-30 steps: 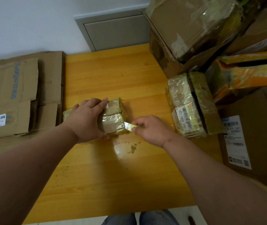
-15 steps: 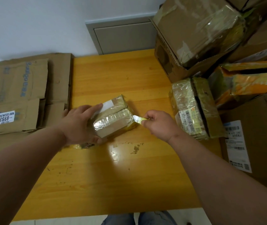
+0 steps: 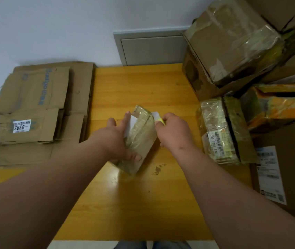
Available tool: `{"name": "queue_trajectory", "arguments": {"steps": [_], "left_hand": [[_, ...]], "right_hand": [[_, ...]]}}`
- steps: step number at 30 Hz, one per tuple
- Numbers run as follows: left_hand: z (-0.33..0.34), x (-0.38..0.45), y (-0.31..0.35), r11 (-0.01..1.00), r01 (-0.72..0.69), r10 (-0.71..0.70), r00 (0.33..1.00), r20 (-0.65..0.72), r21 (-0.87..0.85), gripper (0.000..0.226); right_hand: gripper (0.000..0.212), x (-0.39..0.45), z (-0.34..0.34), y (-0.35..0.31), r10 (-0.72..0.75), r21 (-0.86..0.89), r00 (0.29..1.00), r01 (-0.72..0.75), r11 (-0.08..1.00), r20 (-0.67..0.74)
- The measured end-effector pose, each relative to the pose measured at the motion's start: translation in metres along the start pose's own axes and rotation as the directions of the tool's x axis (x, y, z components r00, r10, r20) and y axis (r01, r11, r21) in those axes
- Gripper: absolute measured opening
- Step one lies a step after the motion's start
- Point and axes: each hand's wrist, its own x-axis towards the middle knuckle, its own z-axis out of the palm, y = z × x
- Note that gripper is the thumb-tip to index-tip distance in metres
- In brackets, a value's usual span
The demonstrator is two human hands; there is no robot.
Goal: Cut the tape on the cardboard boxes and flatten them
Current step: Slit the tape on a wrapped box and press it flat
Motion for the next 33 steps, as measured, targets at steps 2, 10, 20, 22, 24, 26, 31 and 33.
{"name": "queue_trajectory", "arguments": {"steps": [2,10,20,22,24,26,31,33], "left_hand": [[0.005,-0.001,0.006,0.996,0.017,-0.017,1.000,0.005,-0.085,0.146],[0.019,-0.004,0.009,0.946,-0.043,0.083,0.990,0.111,-0.322,0.136],[0.013,-0.005,-0.003,0.900,-0.102,0.175,0.975,0.138,-0.425,0.122],[0.014,-0.005,-0.005,0.901,-0.110,0.182,0.974,0.135,-0.420,0.122],[0.015,-0.004,-0.006,0.902,-0.120,0.189,0.973,0.131,-0.415,0.121],[0.016,-0.004,-0.007,0.900,-0.123,0.188,0.975,0.119,-0.418,0.119],[0.019,-0.004,-0.008,0.901,-0.135,0.190,0.977,0.095,-0.413,0.117],[0.019,-0.004,-0.008,0.900,-0.134,0.189,0.977,0.094,-0.414,0.117]], "right_hand": [[0.033,0.002,-0.001,-0.007,0.007,-0.024,1.000,-0.007,1.000,0.003],[0.014,0.009,-0.012,-0.027,0.041,-0.081,0.995,-0.034,0.996,0.096],[0.018,0.009,-0.009,-0.047,0.072,-0.160,0.989,-0.050,0.986,0.130],[0.019,0.008,-0.008,-0.049,0.083,-0.158,0.989,-0.063,0.985,0.124],[0.016,0.004,-0.005,-0.051,0.062,-0.224,0.993,-0.037,0.974,0.104],[0.011,0.000,-0.001,-0.051,0.032,-0.302,0.997,-0.009,0.953,0.073],[0.014,-0.010,0.003,-0.048,-0.002,-0.342,0.999,0.013,0.939,0.034],[0.011,-0.015,0.006,-0.047,-0.009,-0.373,0.999,0.022,0.928,0.037]]}}
